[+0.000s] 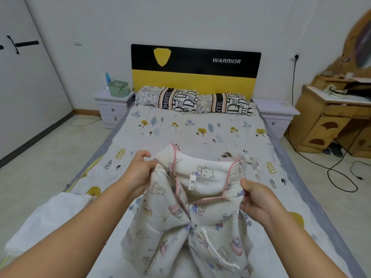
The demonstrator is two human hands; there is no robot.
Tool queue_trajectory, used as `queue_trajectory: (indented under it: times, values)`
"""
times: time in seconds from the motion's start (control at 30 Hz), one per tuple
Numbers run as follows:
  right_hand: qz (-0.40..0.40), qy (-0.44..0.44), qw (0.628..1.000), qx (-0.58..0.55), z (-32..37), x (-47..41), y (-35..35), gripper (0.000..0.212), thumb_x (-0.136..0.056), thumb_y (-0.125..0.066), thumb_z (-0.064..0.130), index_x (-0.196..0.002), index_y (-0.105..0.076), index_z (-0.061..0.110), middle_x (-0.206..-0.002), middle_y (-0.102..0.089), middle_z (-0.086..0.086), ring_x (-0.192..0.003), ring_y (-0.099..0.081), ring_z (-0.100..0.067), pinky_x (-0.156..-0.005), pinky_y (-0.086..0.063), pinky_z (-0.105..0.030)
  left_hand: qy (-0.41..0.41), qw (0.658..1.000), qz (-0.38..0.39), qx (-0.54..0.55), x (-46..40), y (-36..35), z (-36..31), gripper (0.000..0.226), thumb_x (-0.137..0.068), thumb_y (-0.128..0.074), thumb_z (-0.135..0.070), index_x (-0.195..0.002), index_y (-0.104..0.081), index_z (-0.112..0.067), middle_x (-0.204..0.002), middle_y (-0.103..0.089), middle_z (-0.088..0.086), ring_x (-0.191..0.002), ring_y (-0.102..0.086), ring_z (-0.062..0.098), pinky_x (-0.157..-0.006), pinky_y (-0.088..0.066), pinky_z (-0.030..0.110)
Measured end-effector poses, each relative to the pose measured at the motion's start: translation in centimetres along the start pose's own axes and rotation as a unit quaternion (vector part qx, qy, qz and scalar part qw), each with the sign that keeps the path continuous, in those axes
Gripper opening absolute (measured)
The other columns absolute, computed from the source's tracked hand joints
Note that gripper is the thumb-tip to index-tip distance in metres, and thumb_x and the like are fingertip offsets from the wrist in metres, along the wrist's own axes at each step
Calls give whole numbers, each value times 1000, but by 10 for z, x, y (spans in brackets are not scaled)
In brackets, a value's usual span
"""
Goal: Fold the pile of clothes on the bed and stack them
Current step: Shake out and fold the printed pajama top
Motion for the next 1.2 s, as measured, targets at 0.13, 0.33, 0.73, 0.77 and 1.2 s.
queue_trajectory:
  times: [0.13, 0.33, 0.73, 0.77, 1.2]
  values:
    - [13, 25, 996, -85, 5, 11, -12, 32, -98, -45, 17, -114, -57, -9, -79, -69, -14, -70, -66, -21, -67, -54, -32, -9, 996, 13, 84, 5, -14, 7, 28, -84, -30, 10, -67, -44, -8, -64, -44, 10, -55, -44, 18, -43, -41, 17]
    - [-108, 187, 901, 376, 26, 39, -27, 75, -67, -80, 35, -116, -24, 24, -116, -46, -5, -98, -51, -19, -74, -43, -31, -158, 901, -47, -401, 16, -27, -12, 72, -62, -82, -38, -108, -31, -19, -110, -26, -4, -103, -34, 12, -85, -37, 27]
    - [-172, 286, 832, 443, 34, 42, -37, 32, -85, -56, 16, -110, -36, 12, -101, -54, -10, -87, -52, -25, -64, -39, -32, -199, 915, -74, -343, 6, -16, -18, 15, -94, -43, -11, -80, -37, -14, -110, -34, 8, -86, -41, 17, -75, -31, 25]
    - [-151, 265, 867, 394, 35, 38, -31, 21, -89, -52, 16, -105, -39, 13, -96, -55, -7, -83, -52, -22, -62, -38, -29, -155, 950, -56, -266, -2, -7, -11, 17, -94, -42, -9, -78, -42, -16, -113, -43, 10, -87, -48, 18, -78, -37, 28]
    - [-85, 70, 990, -87, 16, 19, 1, 26, -93, -40, -8, -114, -54, -2, -90, -64, -18, -83, -63, -25, -71, -56, -31, 66, 994, -35, 77, -30, 43, 16, 19, -88, -40, 3, -89, -59, 0, -78, -69, 13, -68, -61, 20, -58, -51, 28]
Point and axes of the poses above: each hand's wrist, its own x-axis away from the middle knuckle, its own y-axis out of the back of the hand, z = x × y, the point moved 9 cm from there along -x, towards the middle knuckle
